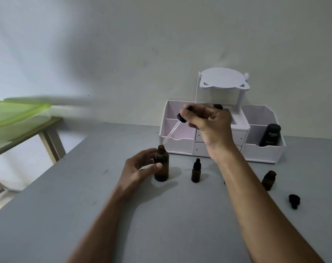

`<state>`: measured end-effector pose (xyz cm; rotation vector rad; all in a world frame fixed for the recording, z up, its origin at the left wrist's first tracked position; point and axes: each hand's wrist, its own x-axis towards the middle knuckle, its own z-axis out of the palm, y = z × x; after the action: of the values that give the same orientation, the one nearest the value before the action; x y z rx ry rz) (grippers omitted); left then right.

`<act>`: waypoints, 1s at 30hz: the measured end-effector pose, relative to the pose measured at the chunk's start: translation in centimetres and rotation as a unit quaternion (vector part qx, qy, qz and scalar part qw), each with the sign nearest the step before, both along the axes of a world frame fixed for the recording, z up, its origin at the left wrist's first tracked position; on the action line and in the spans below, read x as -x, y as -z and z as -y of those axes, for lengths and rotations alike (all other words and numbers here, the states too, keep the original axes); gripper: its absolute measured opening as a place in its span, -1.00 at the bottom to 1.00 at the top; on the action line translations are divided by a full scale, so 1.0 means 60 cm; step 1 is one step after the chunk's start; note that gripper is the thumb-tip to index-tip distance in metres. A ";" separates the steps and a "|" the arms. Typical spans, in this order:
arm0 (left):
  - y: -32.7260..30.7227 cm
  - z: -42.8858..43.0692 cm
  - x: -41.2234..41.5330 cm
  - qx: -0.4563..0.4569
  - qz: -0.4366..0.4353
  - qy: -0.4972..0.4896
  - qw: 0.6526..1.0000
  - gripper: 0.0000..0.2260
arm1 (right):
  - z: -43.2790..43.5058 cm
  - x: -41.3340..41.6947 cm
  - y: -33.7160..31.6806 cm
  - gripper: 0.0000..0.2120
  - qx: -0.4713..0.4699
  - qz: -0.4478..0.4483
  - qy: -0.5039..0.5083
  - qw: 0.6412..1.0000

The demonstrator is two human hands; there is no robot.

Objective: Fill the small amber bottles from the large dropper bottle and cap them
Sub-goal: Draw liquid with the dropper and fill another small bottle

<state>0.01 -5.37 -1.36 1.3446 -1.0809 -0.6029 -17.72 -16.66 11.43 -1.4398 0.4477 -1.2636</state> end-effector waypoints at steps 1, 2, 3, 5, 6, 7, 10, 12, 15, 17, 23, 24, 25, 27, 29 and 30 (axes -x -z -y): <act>0.001 0.001 0.000 -0.002 -0.001 0.011 1.000 -0.44 | 0.001 -0.002 0.002 -0.82 -0.001 -0.001 -0.001 1.000; 0.002 0.001 -0.001 -0.002 -0.005 0.018 1.000 -0.43 | 0.001 -0.004 0.004 -0.83 -0.002 -0.004 -0.003 1.000; 0.002 0.003 -0.003 -0.003 -0.006 0.021 1.000 -0.43 | 0.002 -0.007 0.006 -0.86 -0.003 -0.007 -0.005 1.000; 0.003 0.006 -0.005 -0.009 -0.002 0.026 1.000 -0.46 | 0.002 -0.010 0.010 -0.89 -0.002 -0.012 -0.008 1.000; 0.004 0.007 -0.005 -0.014 0.001 0.028 1.000 -0.48 | 0.002 -0.012 0.011 -0.90 -0.001 -0.015 -0.009 1.000; 0.005 0.009 -0.005 -0.020 0.003 0.029 0.999 -0.51 | 0.001 -0.015 0.012 -0.89 0.002 -0.018 -0.010 1.000; 0.007 0.011 -0.007 -0.031 0.005 0.027 0.999 -0.57 | -0.001 -0.026 0.017 -0.87 0.018 -0.032 -0.014 0.999; 0.007 0.011 -0.008 -0.036 0.013 0.023 0.999 -0.59 | -0.005 -0.034 0.022 -0.83 0.039 -0.052 -0.021 0.998; 0.007 0.011 -0.007 -0.036 0.015 0.017 0.999 -0.59 | -0.013 -0.046 0.035 -0.80 0.072 -0.104 -0.033 0.991; 0.008 0.012 -0.007 -0.033 0.015 0.017 0.999 -0.59 | -0.016 -0.054 0.049 -0.79 0.085 -0.131 -0.030 0.987; 0.011 0.014 -0.010 -0.030 0.025 0.018 0.999 -0.61 | -0.006 -0.067 0.091 -0.81 0.103 -0.196 0.000 0.975; 0.011 0.014 -0.010 -0.028 0.025 0.018 0.999 -0.61 | -0.005 -0.067 0.095 -0.80 0.110 -0.205 0.002 0.973; 0.012 0.014 -0.010 -0.027 0.024 0.018 0.999 -0.61 | -0.004 -0.067 0.099 -0.80 0.114 -0.211 0.003 0.971; 0.013 0.014 -0.010 -0.026 0.025 0.018 0.999 -0.61 | -0.003 -0.068 0.106 -0.80 0.124 -0.220 0.009 0.967; 0.013 0.014 -0.010 -0.027 0.024 0.020 0.999 -0.61 | -0.002 -0.069 0.109 -0.82 0.130 -0.220 0.016 0.967; 0.013 0.014 -0.011 -0.027 0.023 0.021 0.999 -0.61 | -0.003 -0.070 0.110 -0.83 0.132 -0.218 0.019 0.967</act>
<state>0.65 -6.23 -2.14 1.3902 -1.1401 -0.6387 -13.52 -16.50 4.82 -1.9579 0.6180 -1.0589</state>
